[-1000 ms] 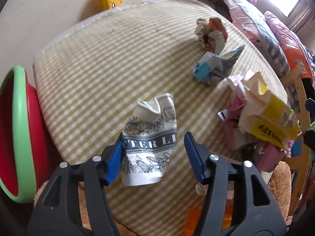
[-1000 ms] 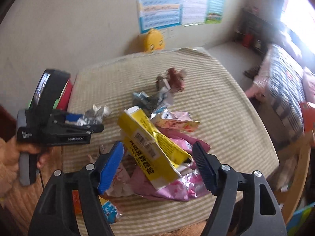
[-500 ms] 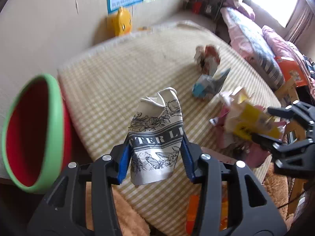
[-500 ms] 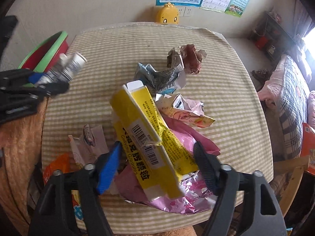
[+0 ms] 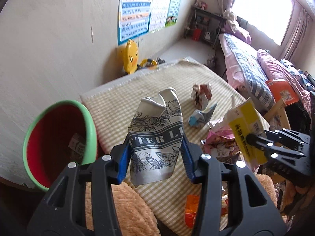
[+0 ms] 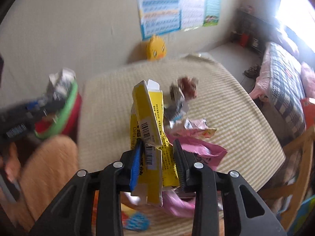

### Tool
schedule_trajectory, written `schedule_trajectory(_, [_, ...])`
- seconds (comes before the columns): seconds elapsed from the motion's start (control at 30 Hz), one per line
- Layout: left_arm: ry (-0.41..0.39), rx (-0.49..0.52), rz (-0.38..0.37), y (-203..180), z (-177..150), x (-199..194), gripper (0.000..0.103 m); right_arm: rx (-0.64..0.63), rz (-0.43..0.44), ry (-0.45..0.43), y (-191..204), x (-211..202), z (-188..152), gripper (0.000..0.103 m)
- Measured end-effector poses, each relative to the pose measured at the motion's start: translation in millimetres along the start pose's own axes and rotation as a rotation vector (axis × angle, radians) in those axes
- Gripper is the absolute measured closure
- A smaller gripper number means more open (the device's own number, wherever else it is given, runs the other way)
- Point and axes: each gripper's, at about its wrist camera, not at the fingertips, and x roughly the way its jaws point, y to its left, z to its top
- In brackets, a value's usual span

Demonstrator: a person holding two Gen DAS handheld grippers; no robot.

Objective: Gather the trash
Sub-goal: 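Grasp the white printed paper cup with the left gripper while the right gripper holds the yellow box, then carry the paper cup and yellow box over the red bucket and release both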

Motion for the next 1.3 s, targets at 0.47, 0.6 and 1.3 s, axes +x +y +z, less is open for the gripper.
schedule_trajectory(0.47, [-0.111,0.001,0.034,22.3,2.2,-39.3,0.059,0.221,0.099,-0.262,39.2,-57.7,11.8,0.071])
schedule_trajectory(0.6, [-0.118,-0.017,0.038,31.8,2.1,-42.5,0.059,0.21,0.097,-0.276,49.8,-61.0,13.5,0.071])
schedule_trajectory(1.3, [-0.135,-0.1,0.09,87.6,-7.4,-48.9,0.059,0.114,0.138,-0.206,108.4,-33.5,26.5,0.071])
